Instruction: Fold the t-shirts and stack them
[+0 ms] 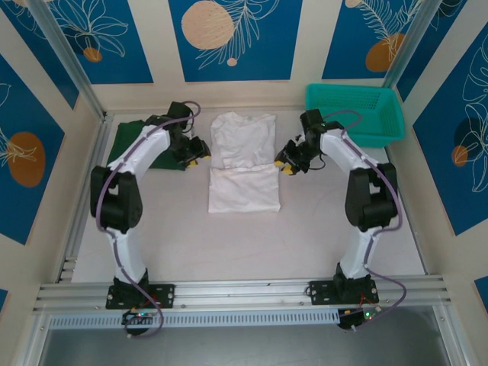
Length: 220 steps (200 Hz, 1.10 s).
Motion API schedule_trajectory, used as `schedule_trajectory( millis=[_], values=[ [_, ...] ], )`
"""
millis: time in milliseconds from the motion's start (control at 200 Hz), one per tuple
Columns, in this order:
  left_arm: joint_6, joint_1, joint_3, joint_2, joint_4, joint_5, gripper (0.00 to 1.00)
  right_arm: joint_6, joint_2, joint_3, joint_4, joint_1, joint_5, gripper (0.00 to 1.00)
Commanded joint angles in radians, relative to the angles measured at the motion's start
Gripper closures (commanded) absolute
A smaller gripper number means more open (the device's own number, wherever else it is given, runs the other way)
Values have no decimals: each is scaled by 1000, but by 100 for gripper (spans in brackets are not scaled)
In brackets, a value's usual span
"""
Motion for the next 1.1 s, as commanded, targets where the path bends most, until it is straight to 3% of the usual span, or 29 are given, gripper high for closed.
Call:
schedule_trajectory(
  millis=[0,85,165,405,680,855,965,1095],
  values=[
    [3,-106,-105,-53,129,122,70,28,-74,-127,125,77,-96,78],
    [-20,-168,-191,-41,225,238,74,70,-88,-224,196,118,-116,82],
    [-52,-200,-273,-21,312,275,74,93,-60,-275,229,144,-115,82],
    [68,-206,-439,27,281,123,73,56,39,-367,211,153,-70,83],
    [143,-208,-644,-94,169,117,70,-57,-30,-528,172,207,-41,80],
    [120,-212,-794,-197,132,170,69,-78,-100,-627,169,276,-46,76],
    [132,-210,-790,-285,60,147,62,-77,-170,-633,152,306,-57,70],
    [153,-201,-659,-333,-29,81,50,-60,-261,-589,139,288,-66,65]
  ],
)
